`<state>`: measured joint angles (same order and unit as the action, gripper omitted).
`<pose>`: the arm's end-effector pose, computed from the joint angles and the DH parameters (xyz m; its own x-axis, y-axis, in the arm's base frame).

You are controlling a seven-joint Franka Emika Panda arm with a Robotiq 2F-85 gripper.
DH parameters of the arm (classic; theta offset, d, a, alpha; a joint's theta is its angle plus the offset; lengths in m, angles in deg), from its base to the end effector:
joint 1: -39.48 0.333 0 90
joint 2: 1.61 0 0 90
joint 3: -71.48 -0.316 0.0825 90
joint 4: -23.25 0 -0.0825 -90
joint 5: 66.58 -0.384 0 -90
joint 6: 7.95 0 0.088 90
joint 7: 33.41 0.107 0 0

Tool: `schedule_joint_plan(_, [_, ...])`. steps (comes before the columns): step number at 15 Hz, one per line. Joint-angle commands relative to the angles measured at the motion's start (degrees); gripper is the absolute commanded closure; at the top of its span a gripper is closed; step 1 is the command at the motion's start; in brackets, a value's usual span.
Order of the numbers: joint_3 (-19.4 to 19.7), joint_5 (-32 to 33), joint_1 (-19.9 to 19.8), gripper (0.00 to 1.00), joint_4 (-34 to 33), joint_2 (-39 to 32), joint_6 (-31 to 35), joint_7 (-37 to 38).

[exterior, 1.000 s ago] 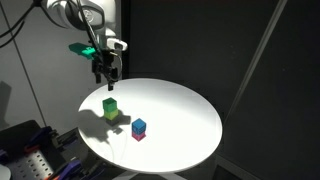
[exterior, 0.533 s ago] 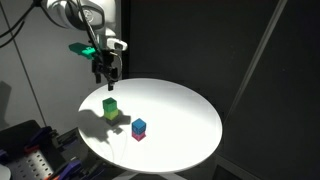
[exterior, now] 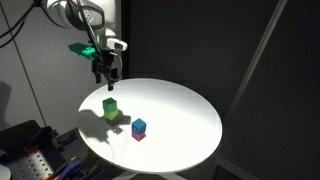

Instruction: Pick up the blue block and put it on the pink block

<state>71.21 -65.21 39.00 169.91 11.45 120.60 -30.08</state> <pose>0.4222 -0.0023 0.3401 0.9951 -0.0471 -0.0870 -0.0452 -0.9987 0.0235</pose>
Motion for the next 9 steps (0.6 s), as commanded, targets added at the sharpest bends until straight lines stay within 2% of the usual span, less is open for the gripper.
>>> schedule_joint_plan(1, [-0.08,0.03,-0.01,0.0,0.12,0.68,0.22,0.11])
schedule_joint_plan(9, [-0.14,-0.31,0.14,0.0,0.42,2.78,0.92,0.18])
